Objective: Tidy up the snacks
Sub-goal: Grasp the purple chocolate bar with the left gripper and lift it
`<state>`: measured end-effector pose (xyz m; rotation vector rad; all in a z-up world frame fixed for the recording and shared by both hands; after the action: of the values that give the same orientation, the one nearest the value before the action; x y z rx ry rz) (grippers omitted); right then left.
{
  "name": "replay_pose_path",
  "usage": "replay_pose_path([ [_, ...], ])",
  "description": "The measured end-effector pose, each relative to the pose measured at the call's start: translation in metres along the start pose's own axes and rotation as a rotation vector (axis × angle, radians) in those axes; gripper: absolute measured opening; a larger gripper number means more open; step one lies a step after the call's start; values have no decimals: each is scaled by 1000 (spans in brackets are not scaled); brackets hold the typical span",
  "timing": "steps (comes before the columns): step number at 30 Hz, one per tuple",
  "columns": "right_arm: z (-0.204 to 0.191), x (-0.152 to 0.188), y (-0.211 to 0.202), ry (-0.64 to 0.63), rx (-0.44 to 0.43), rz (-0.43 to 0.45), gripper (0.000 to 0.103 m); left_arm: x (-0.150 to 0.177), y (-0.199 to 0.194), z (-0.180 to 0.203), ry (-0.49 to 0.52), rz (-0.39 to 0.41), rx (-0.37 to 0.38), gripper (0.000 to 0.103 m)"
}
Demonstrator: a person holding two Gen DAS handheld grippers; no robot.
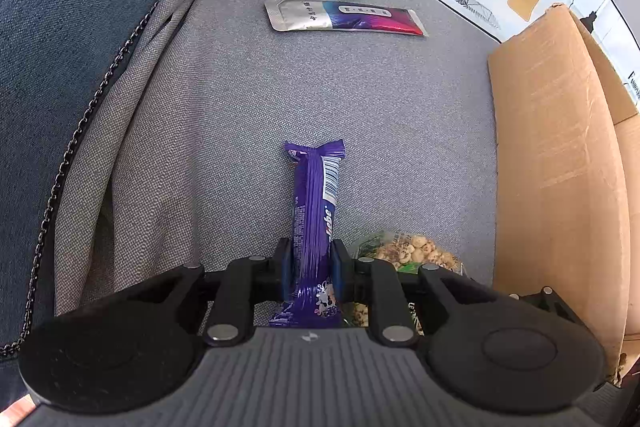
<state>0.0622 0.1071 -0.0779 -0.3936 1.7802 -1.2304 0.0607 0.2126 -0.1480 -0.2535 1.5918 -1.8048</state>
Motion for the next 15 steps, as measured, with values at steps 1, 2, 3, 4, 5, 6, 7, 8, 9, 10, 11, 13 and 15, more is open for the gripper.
replay_pose_path([
  [1,0,0,0,-1,1,0,85,0,0,0,0,0,0,22],
  [2,0,0,0,0,0,1,85,0,0,0,0,0,0,22],
  [3,-1,0,-1,-2,2,4,84,0,0,0,0,0,0,22],
  [4,-1,0,-1,-6,6,6,84,0,0,0,0,0,0,22],
  [5,-1,0,-2,-10,10,8,84,0,0,0,1,0,0,22],
  [6,-2,0,-3,-11,12,10,84,0,0,0,0,1,0,22],
  [7,-2,0,-3,-11,12,12,84,0,0,0,1,1,0,22],
  [8,-1,0,-4,-10,13,15,84,0,0,0,1,1,0,22],
  [9,-1,0,-5,-10,15,15,84,0,0,0,0,0,0,22],
  [10,0,1,-5,-9,17,15,84,0,0,0,0,0,0,22],
  [11,0,0,-6,-7,17,16,84,0,0,0,0,0,0,22],
  [13,1,-1,-8,-4,19,24,84,0,0,0,-1,1,0,21],
  [15,2,-4,-12,-3,20,41,84,-1,-2,1,-3,12,-2,18],
])
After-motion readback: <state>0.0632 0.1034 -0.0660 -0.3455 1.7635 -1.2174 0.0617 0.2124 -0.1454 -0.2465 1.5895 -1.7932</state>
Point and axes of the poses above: each gripper's, at about its wrist camera, not at the fingertips, and y roughly the way its jaws point, z to its right, x to its underside, the point moved 10 cm from there along y, roughly the way its jaws point, and after that the axes turned 1 degree about -y, right-handed, at the moved point
